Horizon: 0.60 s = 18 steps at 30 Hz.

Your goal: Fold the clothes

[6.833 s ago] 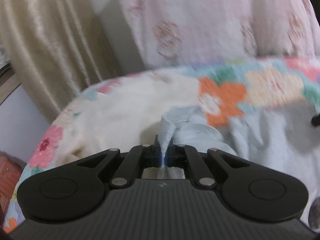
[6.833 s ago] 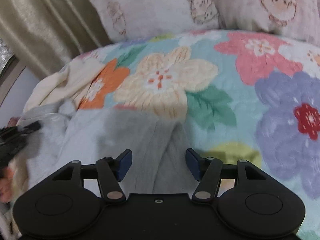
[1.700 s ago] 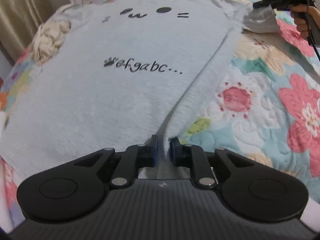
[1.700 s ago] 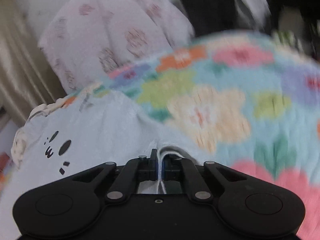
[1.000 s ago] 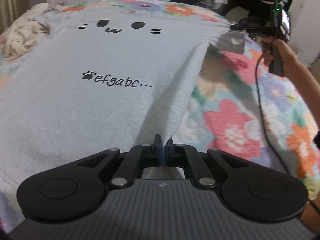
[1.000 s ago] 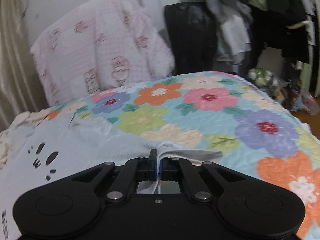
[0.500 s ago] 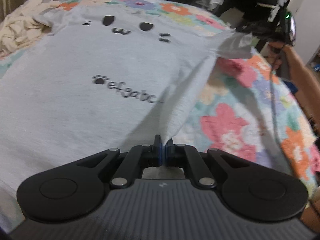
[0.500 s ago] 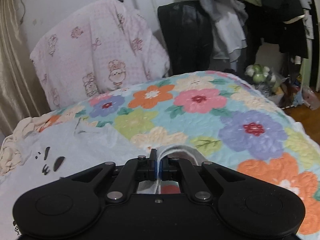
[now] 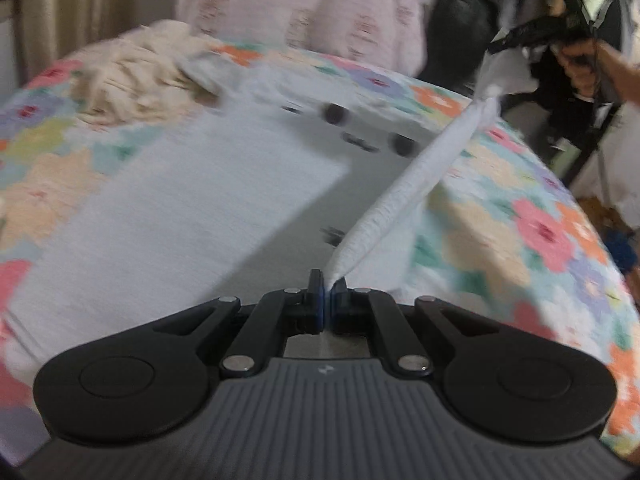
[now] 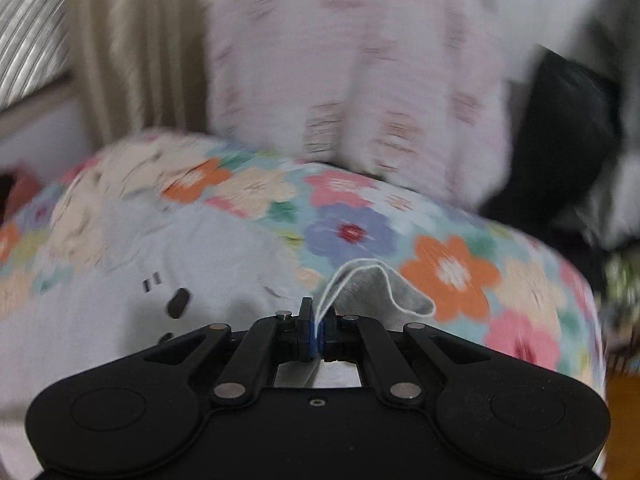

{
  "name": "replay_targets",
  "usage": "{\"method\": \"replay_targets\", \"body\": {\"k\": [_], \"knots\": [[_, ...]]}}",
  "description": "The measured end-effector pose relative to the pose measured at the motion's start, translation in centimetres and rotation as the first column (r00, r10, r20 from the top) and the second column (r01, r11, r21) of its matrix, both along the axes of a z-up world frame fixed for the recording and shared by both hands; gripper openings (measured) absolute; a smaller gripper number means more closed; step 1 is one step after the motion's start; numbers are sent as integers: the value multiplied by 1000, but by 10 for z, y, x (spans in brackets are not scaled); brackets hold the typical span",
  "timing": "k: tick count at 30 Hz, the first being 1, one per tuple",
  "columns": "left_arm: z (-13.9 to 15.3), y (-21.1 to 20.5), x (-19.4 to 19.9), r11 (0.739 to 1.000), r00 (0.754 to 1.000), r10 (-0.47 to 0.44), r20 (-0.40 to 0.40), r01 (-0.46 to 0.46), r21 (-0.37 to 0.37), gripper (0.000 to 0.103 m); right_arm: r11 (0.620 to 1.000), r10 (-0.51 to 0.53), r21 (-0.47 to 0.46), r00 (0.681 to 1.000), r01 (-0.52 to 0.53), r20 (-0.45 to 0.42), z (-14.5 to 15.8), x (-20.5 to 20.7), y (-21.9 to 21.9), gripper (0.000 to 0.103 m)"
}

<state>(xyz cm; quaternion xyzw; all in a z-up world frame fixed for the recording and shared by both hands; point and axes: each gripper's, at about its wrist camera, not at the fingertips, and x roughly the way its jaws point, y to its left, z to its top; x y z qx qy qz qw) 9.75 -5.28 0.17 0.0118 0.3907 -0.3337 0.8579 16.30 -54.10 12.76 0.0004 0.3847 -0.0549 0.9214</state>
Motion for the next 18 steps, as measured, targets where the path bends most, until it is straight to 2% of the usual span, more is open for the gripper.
{"method": "replay_targets", "body": {"k": [4, 7, 10, 14, 16, 18], "knots": [[-3, 24, 57, 988, 984, 152, -97, -151, 21, 3, 998, 69, 16, 996, -68, -61, 2, 72, 27, 2], [-3, 44, 104, 948, 941, 316, -124, -319, -8, 3, 997, 73, 32, 995, -72, -63, -13, 121, 47, 2], [-16, 54, 116, 940, 937, 334, -102, -339, -38, 3, 994, 57, 97, 998, -54, -23, -31, 164, 61, 2], [-49, 82, 113, 922, 926, 328, -190, -357, -152, 3, 988, 45, 150, 999, -41, -29, -60, 201, 70, 2], [-48, 91, 115, 914, 926, 321, -197, -358, -192, 3, 986, 50, 160, 998, -44, -37, -70, 219, 74, 2], [-40, 96, 121, 907, 932, 324, -163, -355, -227, 3, 986, 49, 161, 998, -42, -34, -72, 236, 77, 2]]}}
